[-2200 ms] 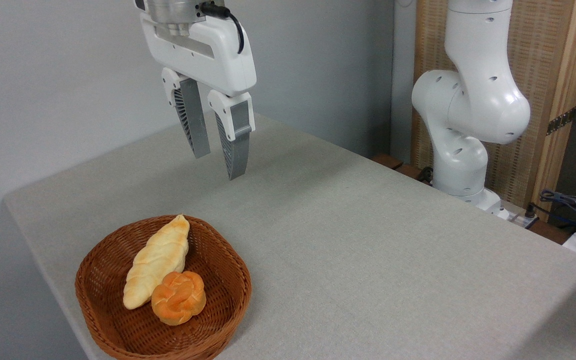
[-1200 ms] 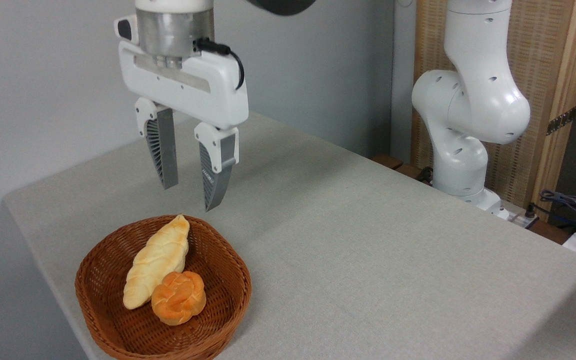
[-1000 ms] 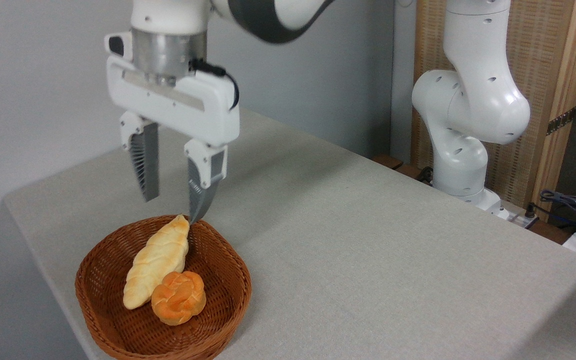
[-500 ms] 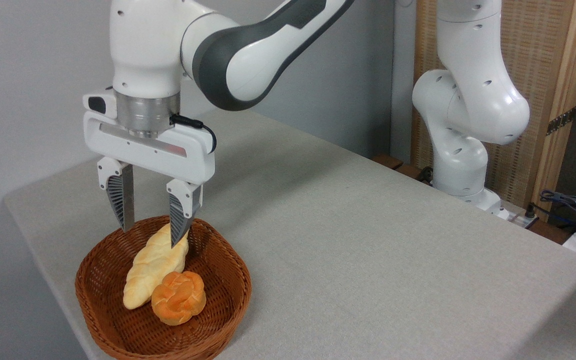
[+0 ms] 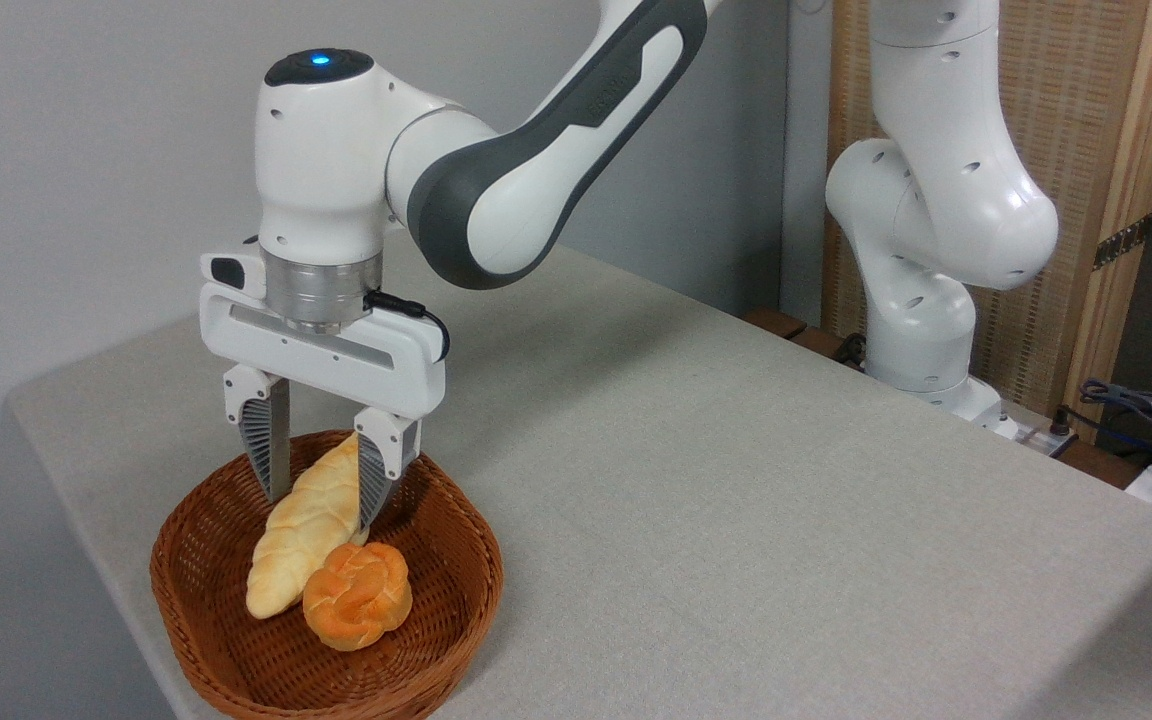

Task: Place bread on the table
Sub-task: 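Close the gripper on the long bread roll, then lift the bread roll out of the basket and carry it onto the table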

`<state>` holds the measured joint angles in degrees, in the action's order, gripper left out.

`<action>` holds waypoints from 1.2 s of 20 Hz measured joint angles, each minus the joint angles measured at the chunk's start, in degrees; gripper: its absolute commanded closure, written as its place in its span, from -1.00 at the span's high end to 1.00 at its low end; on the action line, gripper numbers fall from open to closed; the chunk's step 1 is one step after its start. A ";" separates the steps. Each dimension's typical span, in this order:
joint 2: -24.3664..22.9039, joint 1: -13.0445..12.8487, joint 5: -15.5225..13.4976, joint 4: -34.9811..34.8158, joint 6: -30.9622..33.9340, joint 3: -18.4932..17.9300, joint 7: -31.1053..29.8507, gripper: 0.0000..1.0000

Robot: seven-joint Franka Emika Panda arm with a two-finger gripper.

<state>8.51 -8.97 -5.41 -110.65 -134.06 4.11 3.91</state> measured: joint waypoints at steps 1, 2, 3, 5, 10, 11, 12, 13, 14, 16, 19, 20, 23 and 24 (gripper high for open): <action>0.00 -0.07 0.00 -0.01 -0.05 0.00 0.00 1.00; 0.00 -0.12 0.00 -0.04 -0.05 0.00 0.00 0.98; 0.00 -0.14 0.00 -0.09 -0.05 0.00 0.00 0.87; 0.03 -0.14 0.00 -0.33 -0.08 0.00 0.00 0.42; 0.36 -0.16 0.00 -1.49 -2.19 0.00 0.01 -0.21; 0.38 -0.17 0.00 -1.49 -2.25 0.00 0.01 -0.21; 0.38 -0.16 0.00 -1.49 -2.25 0.00 0.01 -0.21; 0.38 -0.16 0.00 -1.49 -2.29 0.00 0.01 -0.21; 0.38 -0.16 0.00 -1.48 -2.30 0.00 0.01 -0.21; 0.33 -0.12 0.00 -1.40 -2.33 -0.01 0.01 -0.22; 0.00 0.07 0.00 -1.25 -2.33 -0.15 0.00 -0.22; -0.17 0.23 0.00 -1.19 -2.33 -0.23 0.00 -0.22; -0.61 0.52 -0.13 -1.03 -2.33 -0.51 0.00 -0.22; -0.91 0.59 -0.59 -0.91 -2.33 -0.63 0.00 -0.22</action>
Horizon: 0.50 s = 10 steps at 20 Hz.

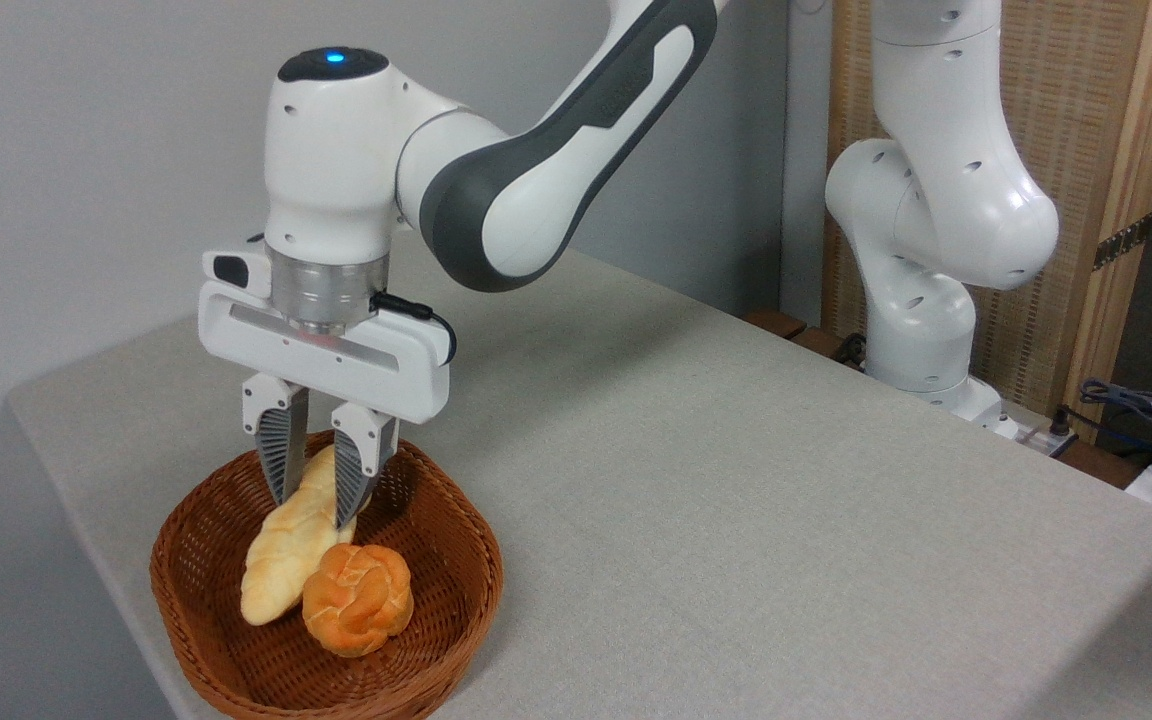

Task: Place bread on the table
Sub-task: 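Lift the bread roll out of the basket and carry it onto the table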

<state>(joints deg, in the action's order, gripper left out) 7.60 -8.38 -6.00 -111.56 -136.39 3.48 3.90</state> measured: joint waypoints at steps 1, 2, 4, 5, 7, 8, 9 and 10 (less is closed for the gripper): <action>-0.43 0.16 -0.83 0.32 0.00 -0.11 0.00 -0.21; -0.93 0.43 -1.77 1.02 0.08 -0.14 0.00 -0.21; -1.84 0.77 -3.53 3.10 1.38 -0.15 0.00 -0.19; -2.32 0.84 -3.95 4.39 2.92 -0.16 0.00 -0.16; -3.77 0.81 -3.98 6.02 5.99 -0.16 0.56 -0.15; -4.93 0.75 -3.98 6.21 8.28 -0.13 2.24 -0.15; -6.36 0.68 -3.98 6.15 11.49 -0.11 5.18 -0.14; -8.01 0.62 -3.98 5.90 15.31 -0.10 8.94 -0.13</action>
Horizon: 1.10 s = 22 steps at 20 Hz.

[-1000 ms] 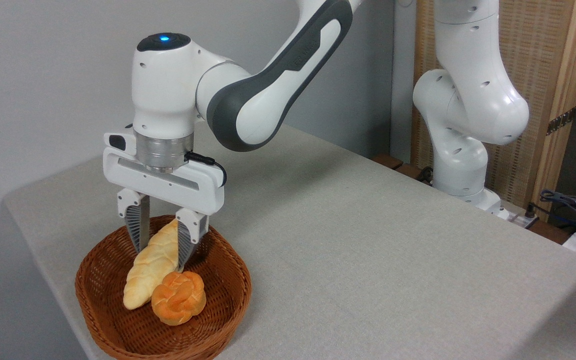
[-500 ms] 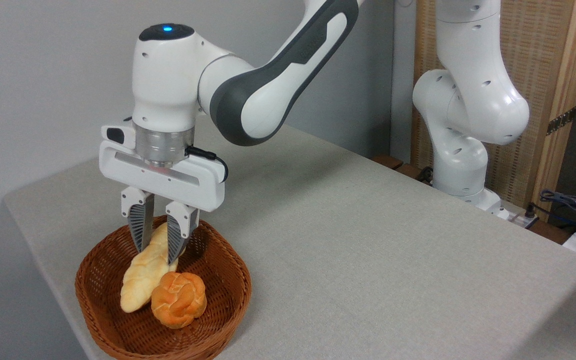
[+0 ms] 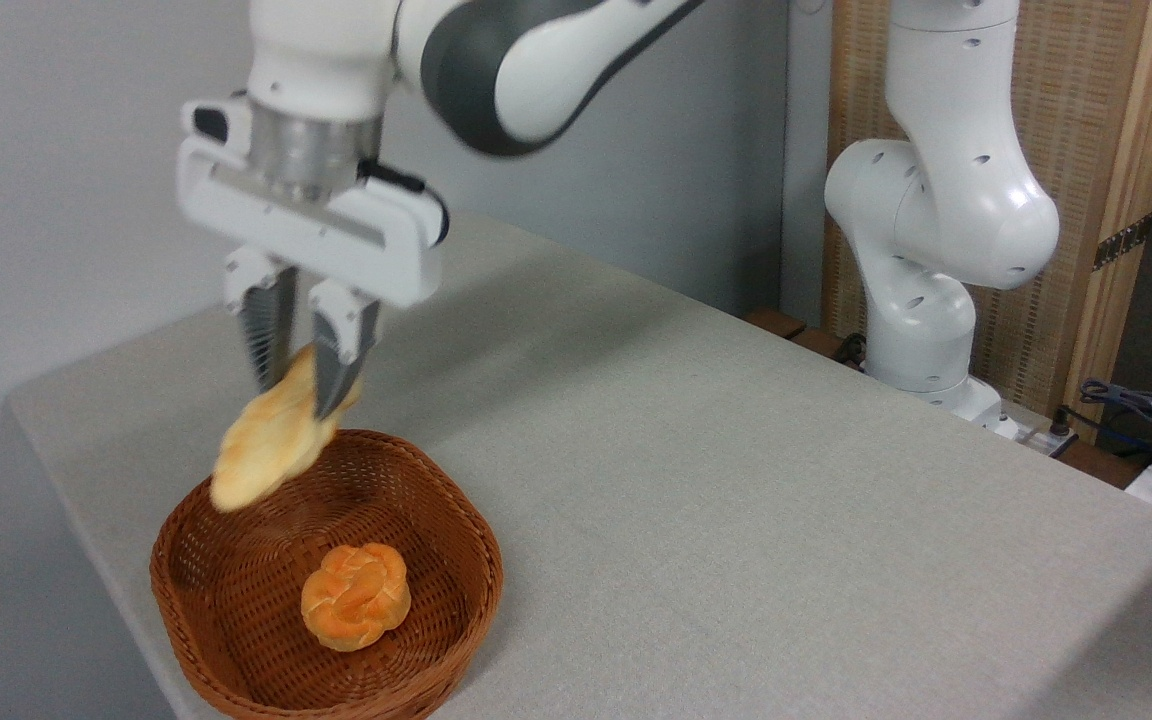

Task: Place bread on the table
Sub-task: 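Lift the bread roll out of the basket and carry it onto the table, then lower the bread roll onto the table surface beside the basket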

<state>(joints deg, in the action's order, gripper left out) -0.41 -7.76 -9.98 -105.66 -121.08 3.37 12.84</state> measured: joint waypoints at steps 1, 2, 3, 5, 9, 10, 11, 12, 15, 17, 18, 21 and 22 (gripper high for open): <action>-1.79 -0.02 0.00 -0.54 4.00 -0.01 3.92 -0.11; -3.70 -0.02 0.00 -1.42 7.92 -0.04 7.80 -0.11; -5.74 -0.01 0.00 -2.69 11.44 -0.07 11.45 -0.11; -9.30 0.00 0.33 -5.99 15.05 -0.10 17.02 0.08; -13.09 -2.26 5.24 -14.18 15.69 -0.05 21.11 0.66; -13.09 -3.30 6.35 -15.72 15.65 -0.03 21.11 0.67; -13.01 -3.99 6.92 -16.84 15.61 -0.01 21.11 0.80; -12.87 -4.42 7.17 -17.78 15.54 -0.01 21.11 0.99; -12.17 -4.62 7.32 -19.02 15.40 -0.02 21.11 1.00; -11.80 -4.70 7.32 -19.07 15.37 -0.02 21.12 1.00; -11.71 -4.75 7.34 -19.07 15.37 -0.01 21.12 1.00; -11.67 -4.82 7.37 -19.07 15.36 -0.01 21.12 1.00; -11.67 -4.82 7.37 -19.07 15.36 -0.02 21.12 1.00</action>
